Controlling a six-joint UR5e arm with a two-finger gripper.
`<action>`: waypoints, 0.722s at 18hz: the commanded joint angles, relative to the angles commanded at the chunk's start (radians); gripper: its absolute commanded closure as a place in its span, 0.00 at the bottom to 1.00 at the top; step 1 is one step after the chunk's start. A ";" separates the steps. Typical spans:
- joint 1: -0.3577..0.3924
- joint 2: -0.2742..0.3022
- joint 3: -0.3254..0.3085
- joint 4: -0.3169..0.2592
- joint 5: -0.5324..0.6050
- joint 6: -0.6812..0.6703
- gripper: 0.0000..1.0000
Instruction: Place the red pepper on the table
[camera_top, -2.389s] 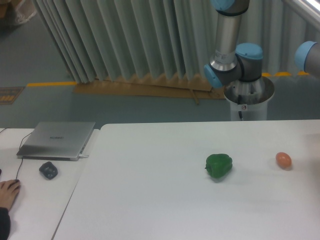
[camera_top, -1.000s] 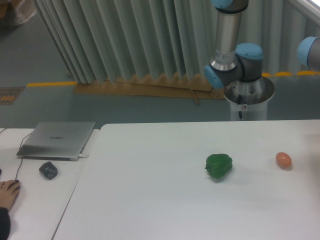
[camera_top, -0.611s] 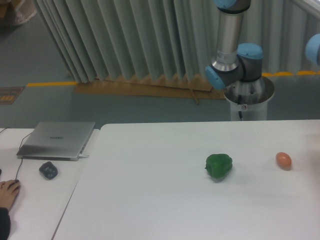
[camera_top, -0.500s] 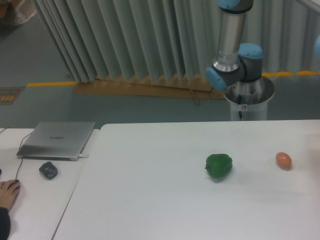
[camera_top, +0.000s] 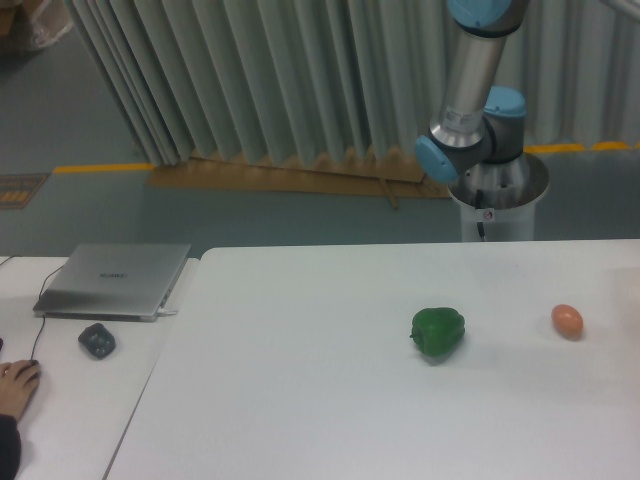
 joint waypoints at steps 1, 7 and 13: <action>0.000 -0.008 0.002 0.003 0.005 0.047 0.00; 0.003 -0.038 -0.022 0.071 0.048 0.187 0.00; -0.002 -0.060 -0.040 0.112 0.054 0.218 0.00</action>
